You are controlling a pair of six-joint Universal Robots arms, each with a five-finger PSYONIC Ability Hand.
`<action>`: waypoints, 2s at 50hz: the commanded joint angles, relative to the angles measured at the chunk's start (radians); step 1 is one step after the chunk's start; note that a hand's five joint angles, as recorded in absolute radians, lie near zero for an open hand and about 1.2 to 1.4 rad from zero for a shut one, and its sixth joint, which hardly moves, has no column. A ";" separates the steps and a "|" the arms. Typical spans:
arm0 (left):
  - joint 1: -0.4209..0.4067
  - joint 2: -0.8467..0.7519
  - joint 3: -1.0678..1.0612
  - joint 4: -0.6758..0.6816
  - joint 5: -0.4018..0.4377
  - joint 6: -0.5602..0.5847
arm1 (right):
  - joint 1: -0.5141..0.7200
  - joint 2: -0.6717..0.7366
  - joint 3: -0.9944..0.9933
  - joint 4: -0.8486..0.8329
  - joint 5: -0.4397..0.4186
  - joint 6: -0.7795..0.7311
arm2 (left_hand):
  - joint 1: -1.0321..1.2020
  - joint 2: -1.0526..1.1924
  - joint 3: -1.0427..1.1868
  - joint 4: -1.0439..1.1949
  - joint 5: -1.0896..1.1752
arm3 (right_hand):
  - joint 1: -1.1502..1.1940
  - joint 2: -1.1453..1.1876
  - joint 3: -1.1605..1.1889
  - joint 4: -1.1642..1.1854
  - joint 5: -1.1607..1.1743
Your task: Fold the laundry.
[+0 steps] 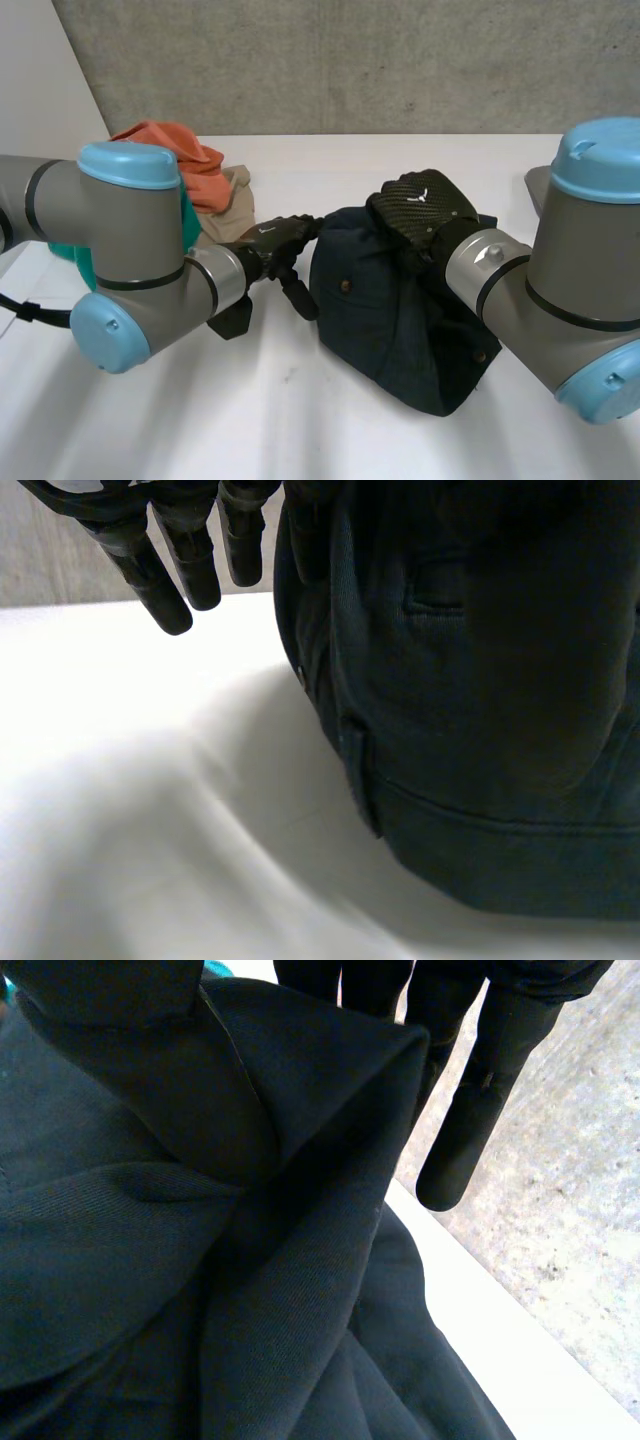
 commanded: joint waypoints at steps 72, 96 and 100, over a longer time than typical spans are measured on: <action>-0.087 0.102 0.343 -0.020 -0.152 0.356 | -0.261 -0.252 0.128 0.102 -0.142 -0.120 | -0.036 -0.018 -0.024 -0.015 -0.041 | -0.958 -1.008 -1.015 -1.021 -0.991; 0.095 0.159 -0.104 0.103 -0.184 0.322 | -0.045 0.373 -0.216 -0.066 -0.010 -0.452 | -0.039 -0.021 -0.027 -0.018 -0.043 | 0.261 0.212 0.205 0.199 0.229; 0.092 0.135 -0.096 0.108 -0.186 0.316 | -0.042 0.357 -0.268 -0.053 0.020 -0.427 | -0.039 -0.021 -0.027 -0.018 -0.043 | 0.264 0.214 0.207 0.201 0.231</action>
